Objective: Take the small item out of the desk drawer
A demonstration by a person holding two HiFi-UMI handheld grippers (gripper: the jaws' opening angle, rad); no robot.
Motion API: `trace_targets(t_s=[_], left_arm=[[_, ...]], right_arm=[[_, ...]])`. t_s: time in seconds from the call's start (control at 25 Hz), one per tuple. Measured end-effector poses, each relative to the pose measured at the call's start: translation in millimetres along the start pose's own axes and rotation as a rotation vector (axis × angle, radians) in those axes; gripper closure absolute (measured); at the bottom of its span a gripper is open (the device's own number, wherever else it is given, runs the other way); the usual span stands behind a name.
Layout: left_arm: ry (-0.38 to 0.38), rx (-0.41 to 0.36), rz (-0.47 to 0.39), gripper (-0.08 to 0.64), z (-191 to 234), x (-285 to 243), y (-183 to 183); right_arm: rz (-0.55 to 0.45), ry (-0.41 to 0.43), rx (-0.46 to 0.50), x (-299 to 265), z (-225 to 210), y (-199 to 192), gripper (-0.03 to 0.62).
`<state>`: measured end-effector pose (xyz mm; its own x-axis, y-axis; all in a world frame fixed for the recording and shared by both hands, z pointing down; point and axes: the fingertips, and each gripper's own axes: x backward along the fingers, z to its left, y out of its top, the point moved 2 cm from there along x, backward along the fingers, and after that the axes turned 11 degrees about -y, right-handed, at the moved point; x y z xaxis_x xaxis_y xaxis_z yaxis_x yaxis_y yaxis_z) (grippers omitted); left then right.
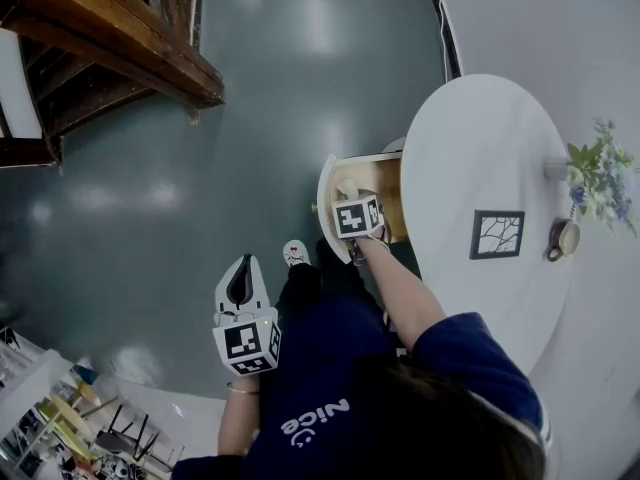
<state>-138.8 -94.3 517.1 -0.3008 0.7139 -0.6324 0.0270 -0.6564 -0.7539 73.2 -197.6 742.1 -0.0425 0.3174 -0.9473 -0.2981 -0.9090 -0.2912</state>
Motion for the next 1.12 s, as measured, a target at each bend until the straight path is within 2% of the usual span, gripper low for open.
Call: trace_targets(t_s=[0.48,0.88,1.12], left_arm=[[-0.064,-0.01,-0.064,0.555,0,5,6],[-0.118,-0.027,-0.113,0.555,-1,8,13],[-0.178,-0.056,-0.142,0.555,-11,4,22]], right_arm=[[-0.093,-0.021,0.031,44,8,2,0.443],[-0.167,-0.059,-0.014,81,4,3,0.445],[-0.202,-0.065,-0.019,104,8,1,0.443]])
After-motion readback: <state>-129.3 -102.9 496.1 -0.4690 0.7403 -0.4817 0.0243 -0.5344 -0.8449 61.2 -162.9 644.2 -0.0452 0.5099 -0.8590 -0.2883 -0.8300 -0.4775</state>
